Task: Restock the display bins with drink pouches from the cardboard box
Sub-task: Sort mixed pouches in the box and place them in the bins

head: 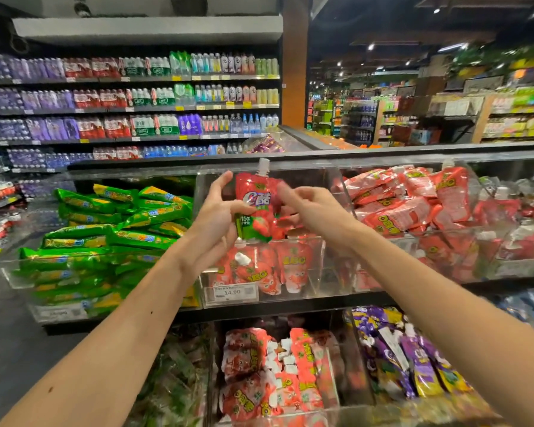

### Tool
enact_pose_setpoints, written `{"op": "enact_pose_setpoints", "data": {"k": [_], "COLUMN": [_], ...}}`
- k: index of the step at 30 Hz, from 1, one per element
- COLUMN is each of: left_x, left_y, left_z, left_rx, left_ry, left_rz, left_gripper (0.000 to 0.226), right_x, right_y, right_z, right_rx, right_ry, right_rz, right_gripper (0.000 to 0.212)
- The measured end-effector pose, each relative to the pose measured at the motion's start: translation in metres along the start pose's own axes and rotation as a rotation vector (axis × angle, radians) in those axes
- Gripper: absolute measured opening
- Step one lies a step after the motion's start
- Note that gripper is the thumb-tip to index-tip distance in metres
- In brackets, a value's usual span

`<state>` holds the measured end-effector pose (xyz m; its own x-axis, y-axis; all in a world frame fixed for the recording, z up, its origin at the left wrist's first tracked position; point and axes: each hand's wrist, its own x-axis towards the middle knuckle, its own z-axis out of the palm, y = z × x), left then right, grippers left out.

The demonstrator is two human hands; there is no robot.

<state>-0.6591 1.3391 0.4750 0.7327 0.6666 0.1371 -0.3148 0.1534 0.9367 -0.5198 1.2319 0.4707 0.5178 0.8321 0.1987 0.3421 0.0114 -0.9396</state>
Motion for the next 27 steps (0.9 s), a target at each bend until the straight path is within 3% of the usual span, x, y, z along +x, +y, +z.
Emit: {"op": "enact_pose_setpoints", "data": {"k": [2, 7, 12, 15, 21, 27], "left_x": [0.001, -0.009, -0.024, -0.032, -0.027, -0.010], "left_y": [-0.011, -0.055, -0.108, -0.141, -0.183, -0.222], "left_z": [0.014, 0.060, 0.120, 0.155, 0.228, 0.317], "left_rx": [-0.118, -0.156, 0.062, 0.197, 0.204, 0.198], "left_ry": [-0.049, -0.262, -0.443, -0.496, -0.608, -0.590], "left_rz": [0.032, 0.045, 0.038, -0.032, -0.017, 0.028], "left_gripper": [0.067, 0.067, 0.039, 0.029, 0.034, 0.041], "right_x": [-0.028, -0.084, -0.134, -0.163, -0.202, -0.208], "right_y": [0.007, 0.038, 0.072, 0.095, 0.126, 0.160], "right_z": [-0.003, -0.034, -0.091, -0.126, -0.198, -0.300], "right_rx": [0.018, 0.269, 0.192, 0.207, 0.148, 0.155], "right_ry": [-0.027, 0.014, 0.214, 0.284, 0.299, 0.242], "right_rz": [0.041, 0.065, 0.100, 0.132, 0.170, 0.106], "right_gripper": [0.049, 0.019, 0.015, 0.015, 0.026, 0.020]}}
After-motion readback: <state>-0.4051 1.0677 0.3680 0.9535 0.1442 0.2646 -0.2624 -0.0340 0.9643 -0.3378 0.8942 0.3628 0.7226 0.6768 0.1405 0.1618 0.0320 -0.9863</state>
